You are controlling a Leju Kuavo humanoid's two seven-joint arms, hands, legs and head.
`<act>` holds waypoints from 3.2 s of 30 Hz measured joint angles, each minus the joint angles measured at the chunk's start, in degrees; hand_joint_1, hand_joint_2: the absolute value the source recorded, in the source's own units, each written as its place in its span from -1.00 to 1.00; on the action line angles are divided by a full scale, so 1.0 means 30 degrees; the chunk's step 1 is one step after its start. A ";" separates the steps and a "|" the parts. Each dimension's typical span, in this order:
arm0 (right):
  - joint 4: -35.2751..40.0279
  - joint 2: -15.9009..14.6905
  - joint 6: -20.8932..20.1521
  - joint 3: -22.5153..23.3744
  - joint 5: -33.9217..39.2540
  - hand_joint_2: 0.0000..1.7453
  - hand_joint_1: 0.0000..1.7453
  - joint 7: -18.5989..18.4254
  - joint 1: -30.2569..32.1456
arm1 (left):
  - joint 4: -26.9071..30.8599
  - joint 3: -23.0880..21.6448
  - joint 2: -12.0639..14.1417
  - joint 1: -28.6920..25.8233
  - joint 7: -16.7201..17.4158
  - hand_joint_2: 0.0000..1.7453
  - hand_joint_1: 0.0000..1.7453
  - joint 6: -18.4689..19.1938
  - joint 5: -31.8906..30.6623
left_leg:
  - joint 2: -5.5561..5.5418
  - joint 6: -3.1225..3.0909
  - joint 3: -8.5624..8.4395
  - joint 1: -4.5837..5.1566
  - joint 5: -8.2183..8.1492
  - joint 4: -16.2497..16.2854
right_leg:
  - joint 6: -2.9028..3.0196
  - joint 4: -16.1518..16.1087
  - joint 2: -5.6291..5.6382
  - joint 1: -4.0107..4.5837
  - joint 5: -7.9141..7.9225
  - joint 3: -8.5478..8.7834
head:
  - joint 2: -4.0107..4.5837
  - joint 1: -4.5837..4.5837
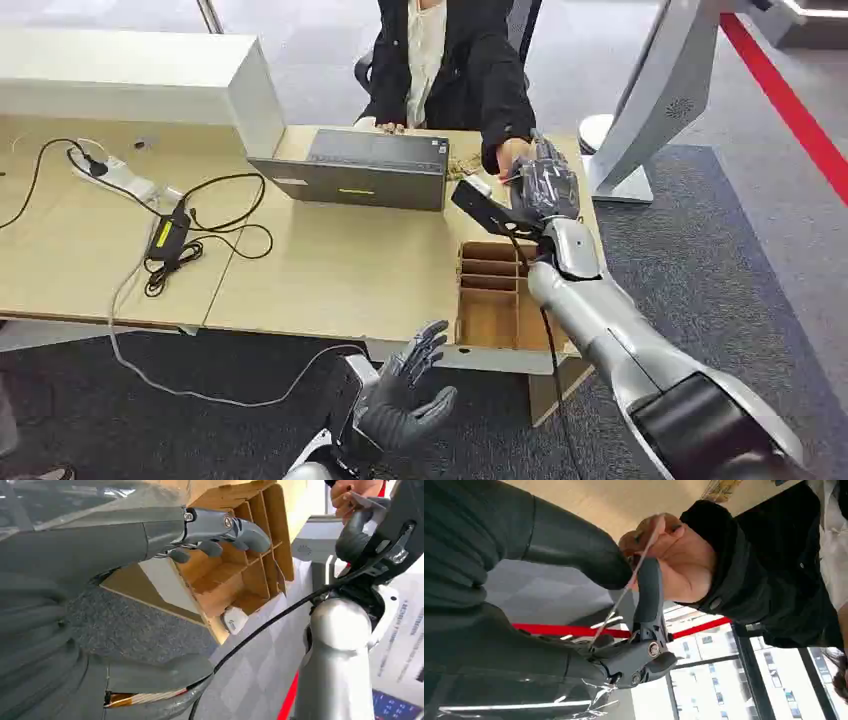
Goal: Pass the card to the sensor for recognition and then transmit it.
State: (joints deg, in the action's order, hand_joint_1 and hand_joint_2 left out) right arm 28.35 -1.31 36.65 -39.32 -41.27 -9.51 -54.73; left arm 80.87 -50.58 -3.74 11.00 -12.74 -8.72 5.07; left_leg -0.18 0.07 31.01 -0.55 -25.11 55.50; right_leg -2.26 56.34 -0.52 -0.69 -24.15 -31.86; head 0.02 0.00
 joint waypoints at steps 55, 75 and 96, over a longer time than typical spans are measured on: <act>1.4783 -0.4590 0.1144 1.1584 -0.5405 1.00 1.00 -0.1231 1.1822 | 0.2215 -0.0124 0.1639 -0.1404 0.0241 1.00 -1.00 -0.3409 0.0517 | 0.0011 -0.0005 -0.0028 0.0009 -0.0003 -0.0004 | -0.0007 -0.0020 0.0001 -0.0013 -0.0001 0.0018 | 0.0000 0.0000; 0.8978 -0.5427 0.0838 1.0419 -0.2033 1.00 1.00 -0.2331 1.1909 | 0.2222 -0.0488 0.1596 -0.0992 0.0728 1.00 -1.00 -0.2135 0.0998 | 0.0003 -0.0005 -0.0014 0.0007 -0.0004 -0.0008 | -0.0008 -0.0018 -0.0001 -0.0012 -0.0005 0.0012 | 0.0000 0.0000; 0.6936 -0.5617 0.0940 0.9646 -0.2054 1.00 1.00 -0.2265 1.2023 | 0.2586 -0.0962 0.1916 -0.0895 0.1202 1.00 -1.00 -0.2390 0.1122 | 0.0005 -0.0005 -0.0014 0.0007 -0.0004 -0.0009 | -0.0008 -0.0013 -0.0001 -0.0013 -0.0004 0.0014 | 0.0000 0.0007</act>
State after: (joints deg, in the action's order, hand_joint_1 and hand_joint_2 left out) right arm 49.16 -18.16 39.47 -10.38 -47.43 -16.30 -18.66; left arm 88.63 -53.46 2.01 8.31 -9.14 -15.89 8.44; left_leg -0.17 0.05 30.97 -0.53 -25.12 55.47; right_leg -2.28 56.30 -0.52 -0.73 -24.16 -31.82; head 0.02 0.02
